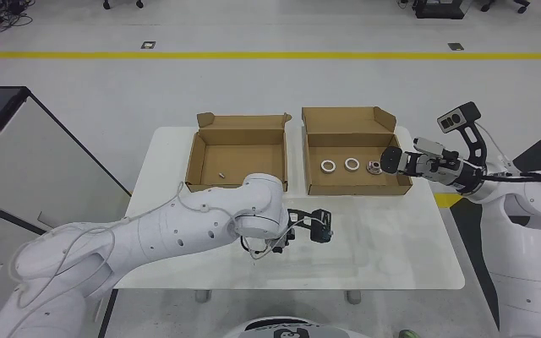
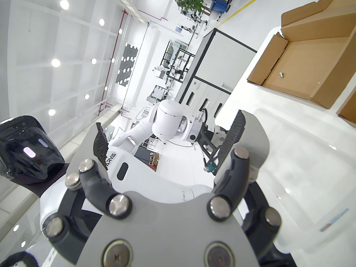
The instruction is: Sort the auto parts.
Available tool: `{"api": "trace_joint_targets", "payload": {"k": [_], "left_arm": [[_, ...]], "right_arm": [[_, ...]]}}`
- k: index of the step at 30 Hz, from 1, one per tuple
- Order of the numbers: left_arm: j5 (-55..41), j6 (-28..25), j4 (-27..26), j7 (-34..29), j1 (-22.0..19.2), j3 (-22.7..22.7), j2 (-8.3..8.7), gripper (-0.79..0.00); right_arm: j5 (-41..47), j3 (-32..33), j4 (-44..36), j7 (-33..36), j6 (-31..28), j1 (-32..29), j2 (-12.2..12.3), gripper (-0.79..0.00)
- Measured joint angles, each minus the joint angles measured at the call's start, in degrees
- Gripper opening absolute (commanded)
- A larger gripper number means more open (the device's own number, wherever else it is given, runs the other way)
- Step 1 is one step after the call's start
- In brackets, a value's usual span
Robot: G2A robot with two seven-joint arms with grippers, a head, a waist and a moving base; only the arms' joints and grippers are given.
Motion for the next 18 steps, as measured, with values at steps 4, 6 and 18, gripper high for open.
{"api": "trace_joint_targets", "payload": {"k": [4,6,18], "left_arm": [[-0.19,0.42,-0.86,-0.41,-0.19,-0.49,0.39,-0.785],[-0.18,0.41,-0.82,-0.4,-0.18,-0.47,0.37,-0.785],[-0.94,0.9,-1.55,3.64,0.97,-4.18,1.63,-0.785]], "right_arm": [[0.0,0.0,0.0,0.0,0.0,0.0,0.0,0.0],[0.0,0.0,0.0,0.0,0.0,0.0,0.0,0.0],[0.0,0.0,0.0,0.0,0.0,0.0,0.0,0.0]]}}
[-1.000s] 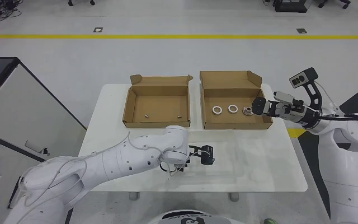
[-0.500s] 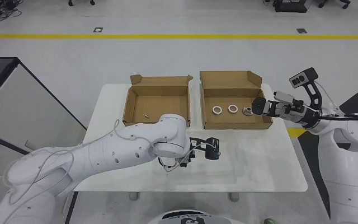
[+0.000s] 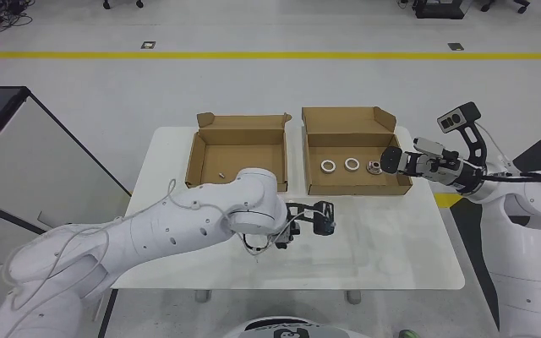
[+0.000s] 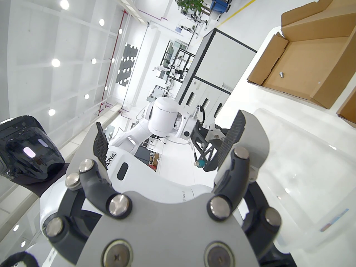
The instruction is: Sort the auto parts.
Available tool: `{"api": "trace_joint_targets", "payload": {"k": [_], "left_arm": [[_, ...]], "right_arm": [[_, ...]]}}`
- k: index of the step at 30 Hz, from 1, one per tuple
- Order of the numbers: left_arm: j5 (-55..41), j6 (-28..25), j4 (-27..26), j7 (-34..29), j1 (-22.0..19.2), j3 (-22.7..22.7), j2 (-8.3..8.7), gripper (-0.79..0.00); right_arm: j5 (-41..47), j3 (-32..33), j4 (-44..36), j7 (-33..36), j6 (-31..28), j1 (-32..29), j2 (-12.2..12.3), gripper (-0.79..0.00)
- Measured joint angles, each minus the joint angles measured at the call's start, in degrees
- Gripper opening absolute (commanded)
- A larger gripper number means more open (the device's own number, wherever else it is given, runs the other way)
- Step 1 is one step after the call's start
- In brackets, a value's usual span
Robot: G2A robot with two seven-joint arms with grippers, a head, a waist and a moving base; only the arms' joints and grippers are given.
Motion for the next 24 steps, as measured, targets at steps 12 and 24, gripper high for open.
{"api": "trace_joint_targets", "payload": {"k": [12,24], "left_arm": [[-14.51,-10.07,-5.09,11.89,11.56,-21.77,9.39,-0.785],[-23.53,-22.18,-7.23,19.83,23.67,-37.46,14.29,-0.785]], "right_arm": [[0.0,0.0,0.0,0.0,0.0,0.0,0.0,0.0],[0.0,0.0,0.0,0.0,0.0,0.0,0.0,0.0]]}}
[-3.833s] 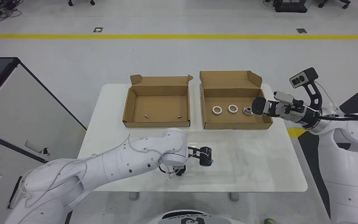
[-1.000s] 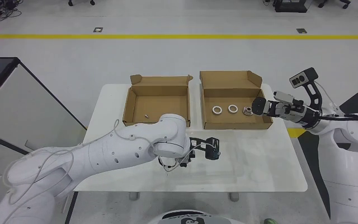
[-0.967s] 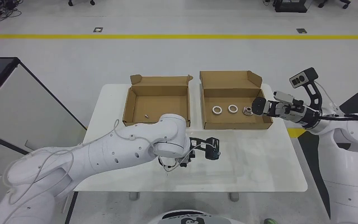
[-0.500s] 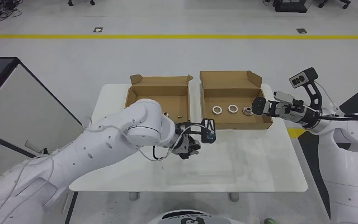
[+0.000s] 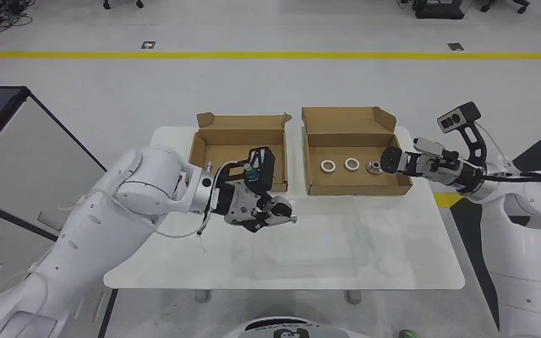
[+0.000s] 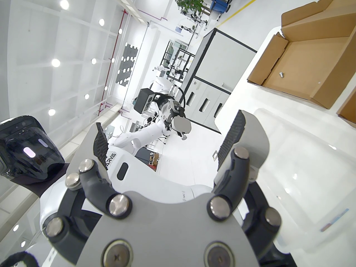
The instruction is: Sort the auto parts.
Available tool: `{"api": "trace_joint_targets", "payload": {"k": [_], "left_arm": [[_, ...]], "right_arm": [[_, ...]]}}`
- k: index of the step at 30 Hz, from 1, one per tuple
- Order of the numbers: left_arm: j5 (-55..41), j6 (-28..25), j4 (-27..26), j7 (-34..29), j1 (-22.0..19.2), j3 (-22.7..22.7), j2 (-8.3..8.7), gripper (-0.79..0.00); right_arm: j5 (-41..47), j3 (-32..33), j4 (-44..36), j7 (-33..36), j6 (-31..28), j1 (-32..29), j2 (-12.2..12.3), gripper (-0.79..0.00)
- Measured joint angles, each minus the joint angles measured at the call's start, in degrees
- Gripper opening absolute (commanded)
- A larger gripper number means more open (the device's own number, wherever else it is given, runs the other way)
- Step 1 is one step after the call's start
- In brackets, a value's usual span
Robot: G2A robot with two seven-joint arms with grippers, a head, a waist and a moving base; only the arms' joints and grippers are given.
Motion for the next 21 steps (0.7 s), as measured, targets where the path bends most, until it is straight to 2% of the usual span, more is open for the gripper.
{"api": "trace_joint_targets", "payload": {"k": [9,16,21], "left_arm": [[0.92,0.98,-0.19,1.57,0.49,-0.15,-0.09,-0.785],[-2.39,1.65,0.88,17.65,2.3,-3.38,-0.85,-0.785],[-9.85,-1.35,1.8,23.41,2.29,-2.86,-1.55,-0.785]], "right_arm": [[0.0,0.0,0.0,0.0,0.0,0.0,0.0,0.0],[0.0,0.0,0.0,0.0,0.0,0.0,0.0,0.0],[0.0,0.0,0.0,0.0,0.0,0.0,0.0,0.0]]}}
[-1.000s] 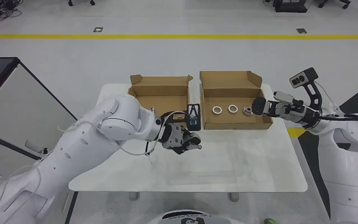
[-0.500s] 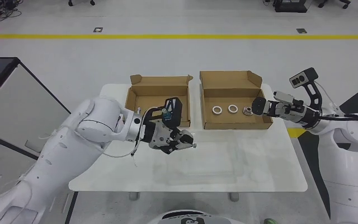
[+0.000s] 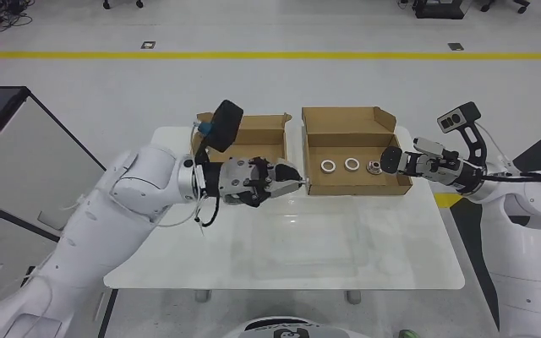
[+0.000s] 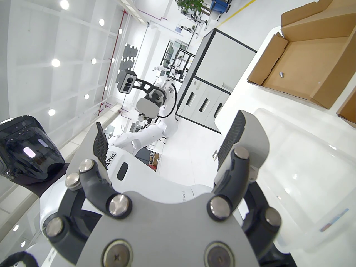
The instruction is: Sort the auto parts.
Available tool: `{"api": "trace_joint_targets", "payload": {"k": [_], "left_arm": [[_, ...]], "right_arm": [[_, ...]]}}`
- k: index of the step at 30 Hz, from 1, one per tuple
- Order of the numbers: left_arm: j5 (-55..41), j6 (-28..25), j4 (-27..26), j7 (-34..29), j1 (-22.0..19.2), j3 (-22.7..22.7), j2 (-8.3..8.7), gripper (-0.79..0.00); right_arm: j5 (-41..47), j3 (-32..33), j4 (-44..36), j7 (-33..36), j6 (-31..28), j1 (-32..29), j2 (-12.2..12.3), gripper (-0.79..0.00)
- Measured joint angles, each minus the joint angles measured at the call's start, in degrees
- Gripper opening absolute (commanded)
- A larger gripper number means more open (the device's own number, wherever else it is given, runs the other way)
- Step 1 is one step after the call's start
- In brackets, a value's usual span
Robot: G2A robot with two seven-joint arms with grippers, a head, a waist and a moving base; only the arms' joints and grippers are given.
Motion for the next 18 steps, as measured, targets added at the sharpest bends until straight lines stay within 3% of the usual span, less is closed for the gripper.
{"api": "trace_joint_targets", "payload": {"k": [10,18], "left_arm": [[-23.13,-11.96,2.41,1.81,-2.79,5.4,-1.85,-0.785],[-27.44,-12.5,3.5,0.34,-4.04,5.8,-2.21,-0.785]], "right_arm": [[0.0,0.0,0.0,0.0,0.0,0.0,0.0,0.0],[0.0,0.0,0.0,0.0,0.0,0.0,0.0,0.0]]}}
